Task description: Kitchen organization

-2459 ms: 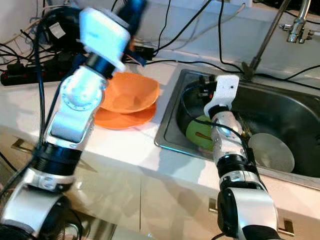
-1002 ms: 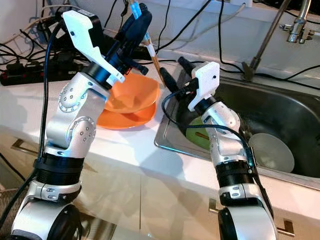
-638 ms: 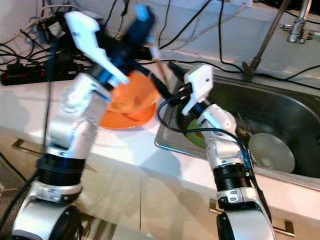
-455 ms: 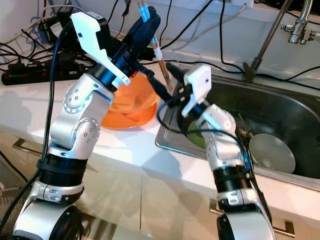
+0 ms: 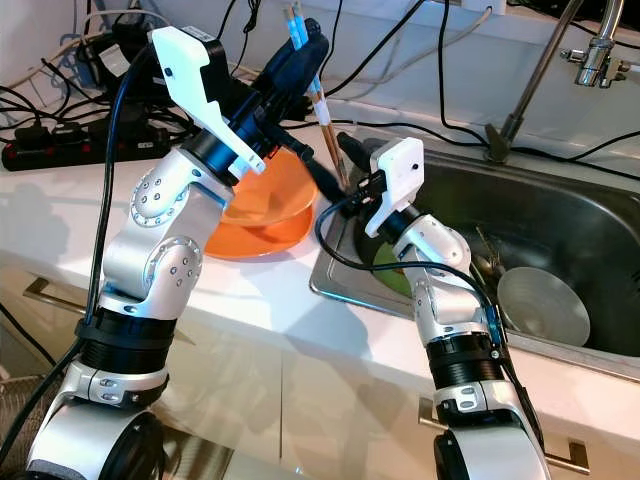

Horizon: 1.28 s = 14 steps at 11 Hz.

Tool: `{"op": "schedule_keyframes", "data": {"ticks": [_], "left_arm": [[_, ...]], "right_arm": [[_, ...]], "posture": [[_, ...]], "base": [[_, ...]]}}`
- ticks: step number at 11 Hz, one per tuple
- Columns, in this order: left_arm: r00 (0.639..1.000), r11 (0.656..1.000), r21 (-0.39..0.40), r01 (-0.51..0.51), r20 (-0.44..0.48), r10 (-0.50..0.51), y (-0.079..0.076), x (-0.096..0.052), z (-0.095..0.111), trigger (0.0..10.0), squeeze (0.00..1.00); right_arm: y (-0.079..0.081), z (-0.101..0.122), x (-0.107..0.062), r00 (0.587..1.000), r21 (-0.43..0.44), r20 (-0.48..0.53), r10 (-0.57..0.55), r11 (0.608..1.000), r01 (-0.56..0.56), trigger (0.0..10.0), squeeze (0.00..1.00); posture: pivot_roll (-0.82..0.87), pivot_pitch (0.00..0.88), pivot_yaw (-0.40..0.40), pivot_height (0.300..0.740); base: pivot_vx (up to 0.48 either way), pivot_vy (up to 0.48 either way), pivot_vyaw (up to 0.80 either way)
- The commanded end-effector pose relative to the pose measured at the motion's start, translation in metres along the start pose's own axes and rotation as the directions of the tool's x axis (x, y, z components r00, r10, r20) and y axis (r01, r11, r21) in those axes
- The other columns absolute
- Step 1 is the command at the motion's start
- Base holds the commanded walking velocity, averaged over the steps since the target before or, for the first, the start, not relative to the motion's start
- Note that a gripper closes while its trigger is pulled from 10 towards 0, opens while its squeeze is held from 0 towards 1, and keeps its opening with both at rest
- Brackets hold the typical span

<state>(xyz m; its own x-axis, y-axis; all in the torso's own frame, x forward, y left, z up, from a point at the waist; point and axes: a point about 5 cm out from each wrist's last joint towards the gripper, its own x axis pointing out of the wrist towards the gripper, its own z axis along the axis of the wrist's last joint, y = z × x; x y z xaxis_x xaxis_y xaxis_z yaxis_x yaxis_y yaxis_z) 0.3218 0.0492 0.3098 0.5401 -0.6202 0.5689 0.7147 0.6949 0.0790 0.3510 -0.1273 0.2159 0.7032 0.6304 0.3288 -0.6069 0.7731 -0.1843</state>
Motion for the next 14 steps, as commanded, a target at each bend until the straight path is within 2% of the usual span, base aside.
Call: {"op": "schedule_keyframes", "data": {"ticks": [1, 7, 8, 12, 13, 14], "left_arm": [[1.000, 1.000, 0.001, 0.030, 0.000, -0.030, -0.005, 0.001, 0.002, 10.0, 0.00], [0.999, 0.999, 0.010, 0.036, 0.002, -0.036, -0.007, 0.003, 0.003, 10.0, 0.00], [1.000, 1.000, 0.009, 0.022, -0.001, -0.022, -0.005, 0.003, 0.002, 10.0, 1.00], [1.000, 1.000, 0.005, 0.014, -0.003, -0.014, -0.004, 0.003, 0.002, 10.0, 1.00], [1.000, 1.000, 0.014, 0.005, -0.003, -0.004, -0.003, 0.003, 0.002, 10.0, 0.96], [1.000, 1.000, 0.021, -0.003, -0.009, 0.003, -0.003, 0.002, 0.002, 10.0, 0.00]], "right_arm": [[-0.005, 0.005, 0.002, 1.000, -0.016, 0.017, -0.020, 1.000, 0.020, 0.0, 0.00], [-0.005, 0.006, 0.004, 1.000, -0.014, 0.022, -0.021, 1.000, 0.021, 0.0, 0.00], [-0.005, 0.006, 0.004, 0.999, -0.014, 0.022, -0.023, 1.000, 0.023, 0.0, 0.00], [-0.012, 0.007, 0.004, 0.997, -0.014, 0.029, -0.070, 0.997, 0.070, 0.0, 0.00], [-0.018, 0.008, 0.004, 0.993, -0.016, 0.029, -0.117, 0.993, 0.117, 0.0, 0.00], [-0.028, 0.007, 0.002, 0.982, -0.023, 0.015, -0.187, 0.982, 0.187, 0.0, 0.00]], "posture": [[0.20, 0.000, -0.034, 0.740], [0.21, 0.000, -0.039, 0.740], [0.21, 0.000, -0.037, 0.740], [0.21, 0.000, -0.039, 0.740], [0.21, 0.000, -0.039, 0.740], [0.21, 0.000, -0.038, 0.740]], "base": [[0.000, 0.000, 0.00], [0.000, 0.000, 0.00], [0.000, 0.000, 0.00], [0.000, 0.000, 0.00], [0.000, 0.000, 0.00], [0.000, 0.000, 0.00]]}}
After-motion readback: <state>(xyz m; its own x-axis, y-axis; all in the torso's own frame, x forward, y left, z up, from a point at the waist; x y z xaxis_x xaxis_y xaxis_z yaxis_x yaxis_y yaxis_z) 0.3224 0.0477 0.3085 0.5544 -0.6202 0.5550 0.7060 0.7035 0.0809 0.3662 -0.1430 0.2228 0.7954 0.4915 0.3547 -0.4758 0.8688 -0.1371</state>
